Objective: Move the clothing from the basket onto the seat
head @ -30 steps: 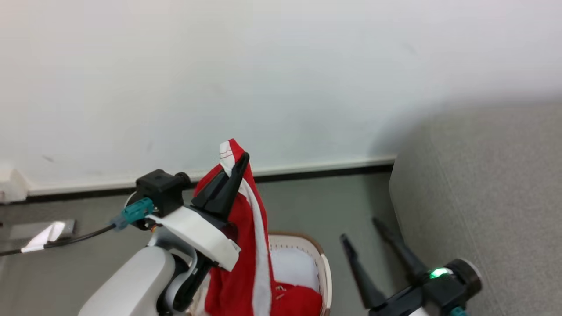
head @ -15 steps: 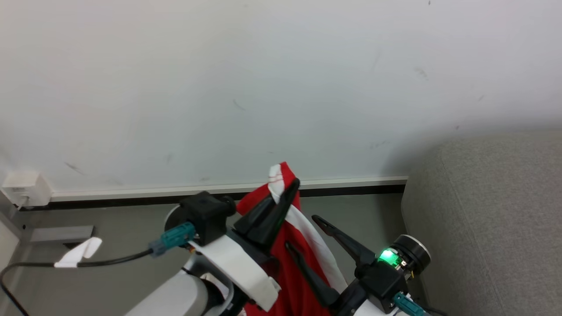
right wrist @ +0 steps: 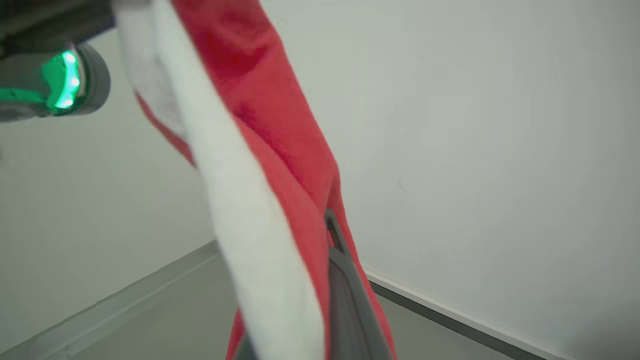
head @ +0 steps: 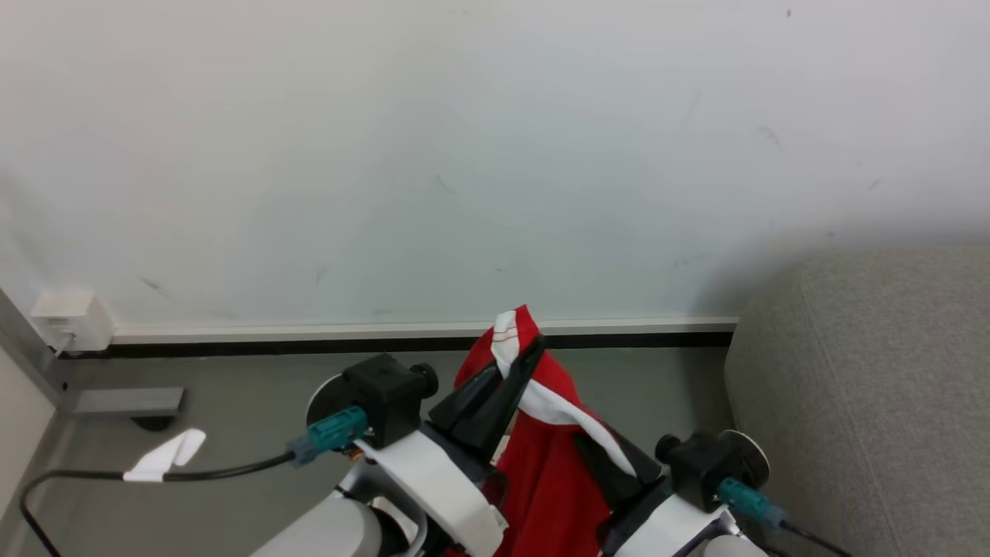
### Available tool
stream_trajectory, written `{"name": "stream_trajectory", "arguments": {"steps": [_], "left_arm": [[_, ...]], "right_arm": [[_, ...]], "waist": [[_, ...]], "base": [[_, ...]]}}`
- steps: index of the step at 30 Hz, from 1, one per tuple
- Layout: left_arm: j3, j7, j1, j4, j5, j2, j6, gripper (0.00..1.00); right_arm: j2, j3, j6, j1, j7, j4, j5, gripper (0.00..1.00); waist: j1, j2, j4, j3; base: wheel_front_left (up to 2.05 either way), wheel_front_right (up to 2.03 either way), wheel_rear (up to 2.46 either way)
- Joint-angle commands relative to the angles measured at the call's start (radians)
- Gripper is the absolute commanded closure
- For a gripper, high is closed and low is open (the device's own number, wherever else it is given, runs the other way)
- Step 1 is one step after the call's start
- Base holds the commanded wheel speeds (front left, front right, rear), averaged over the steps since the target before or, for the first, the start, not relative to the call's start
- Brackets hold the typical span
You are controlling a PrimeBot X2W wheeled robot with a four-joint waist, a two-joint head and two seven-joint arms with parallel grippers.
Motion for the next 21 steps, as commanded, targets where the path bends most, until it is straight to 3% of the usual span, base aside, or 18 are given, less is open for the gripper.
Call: {"name": "stream_trajectory", "arguments": {"steps": [1,3,4,15,21], "left_arm": [[0.002,-0.013,0.018,0.015,0.003,0.007,-0.001,0.92],[0.004,-0.026,0.023,0.033,0.010,0.012,0.002,0.53],[0.004,-0.034,0.026,0.044,0.013,0.013,0.001,0.00],[-0.032,-0.079,0.047,0.116,0.042,0.006,-0.018,0.00],[-0.059,-0.093,0.042,0.132,0.049,-0.013,-0.034,0.00]], "right_arm": [[-0.004,-0.016,-0.002,-0.002,0.000,-0.006,0.026,1.00],[-0.003,-0.037,-0.002,-0.008,0.000,-0.014,0.053,1.00],[-0.004,-0.059,-0.002,-0.013,0.000,-0.021,0.061,1.00],[-0.010,-0.294,-0.002,-0.032,0.000,-0.051,0.030,1.00],[-0.020,-0.360,-0.002,-0.021,0.000,-0.084,0.002,1.00]], "waist": [[0.0000,0.0000,-0.012,0.005],[0.0000,0.0000,-0.029,0.012],[0.0000,0.0000,-0.039,0.015],[0.0000,0.0000,-0.178,0.057],[0.0000,0.0000,-0.270,0.086]], "base": [[0.00,0.00,0.00],[0.00,0.00,0.00],[0.00,0.00,0.00],[0.00,0.00,0.00],[0.00,0.00,0.00]]}}
